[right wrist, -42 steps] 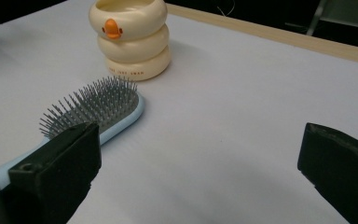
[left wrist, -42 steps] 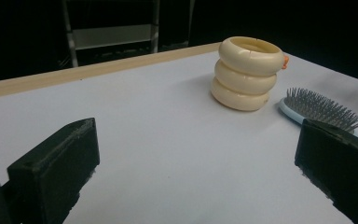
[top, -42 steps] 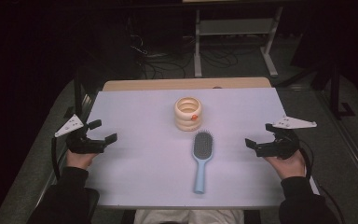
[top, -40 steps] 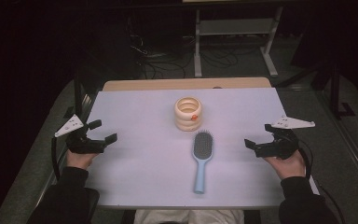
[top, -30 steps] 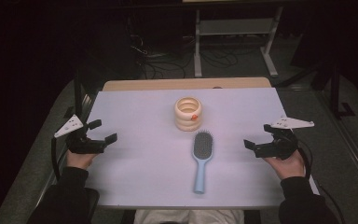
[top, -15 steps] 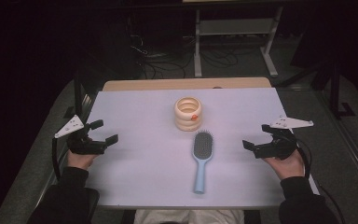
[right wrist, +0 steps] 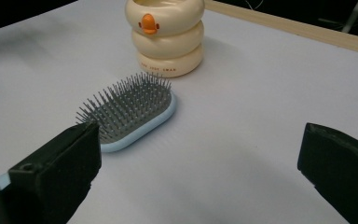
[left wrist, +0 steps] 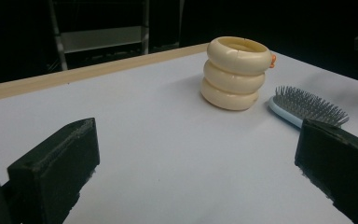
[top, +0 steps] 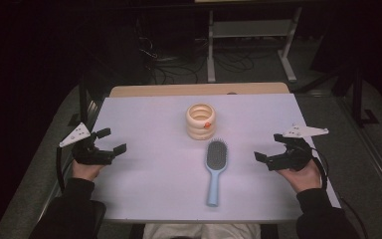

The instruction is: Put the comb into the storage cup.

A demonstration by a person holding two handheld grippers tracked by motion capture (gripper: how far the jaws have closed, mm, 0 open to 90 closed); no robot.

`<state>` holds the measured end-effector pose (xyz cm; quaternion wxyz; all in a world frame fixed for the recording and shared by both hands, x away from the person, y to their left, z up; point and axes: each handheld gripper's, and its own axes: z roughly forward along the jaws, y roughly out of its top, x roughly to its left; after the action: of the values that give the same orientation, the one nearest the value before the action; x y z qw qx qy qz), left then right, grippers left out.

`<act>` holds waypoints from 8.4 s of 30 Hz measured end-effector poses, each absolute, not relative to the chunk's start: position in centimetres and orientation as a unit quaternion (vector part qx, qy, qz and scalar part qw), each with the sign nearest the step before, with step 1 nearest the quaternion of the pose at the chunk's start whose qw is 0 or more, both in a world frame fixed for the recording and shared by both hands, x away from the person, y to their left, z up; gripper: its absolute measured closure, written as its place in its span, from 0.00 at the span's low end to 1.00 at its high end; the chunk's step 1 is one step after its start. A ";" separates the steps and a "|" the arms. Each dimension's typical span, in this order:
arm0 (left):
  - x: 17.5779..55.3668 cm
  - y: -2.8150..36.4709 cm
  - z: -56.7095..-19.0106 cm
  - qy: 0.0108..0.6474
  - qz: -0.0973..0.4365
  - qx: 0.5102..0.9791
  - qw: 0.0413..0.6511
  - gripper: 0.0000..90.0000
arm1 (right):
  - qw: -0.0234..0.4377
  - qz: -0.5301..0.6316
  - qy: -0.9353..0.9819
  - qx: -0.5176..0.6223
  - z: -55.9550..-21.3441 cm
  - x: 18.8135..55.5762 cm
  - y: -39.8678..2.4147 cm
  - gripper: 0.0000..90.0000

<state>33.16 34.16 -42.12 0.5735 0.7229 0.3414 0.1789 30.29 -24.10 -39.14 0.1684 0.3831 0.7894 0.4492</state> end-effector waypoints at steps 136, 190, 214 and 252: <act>33.3 34.0 -42.3 0.339 0.179 0.729 0.567 0.00 | 0.038 0.270 0.933 0.236 -43.4 30.5 -6.9 0.93; 33.3 33.8 -42.3 0.334 0.173 0.732 0.568 0.00 | 0.037 0.212 0.939 0.268 -43.5 31.3 -12.2 0.98; 33.3 33.8 -42.3 0.335 0.171 0.731 0.569 0.00 | 0.037 0.215 0.928 0.301 -42.9 32.4 -15.9 0.98; 33.4 33.9 -42.4 0.340 0.170 0.728 0.570 0.00 | 0.065 0.251 0.901 0.348 -40.9 33.2 -20.7 0.98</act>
<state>33.35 33.90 -42.36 0.5703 0.7283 0.3396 0.1702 33.17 -20.71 -40.92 0.0648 0.3481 0.9008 0.2515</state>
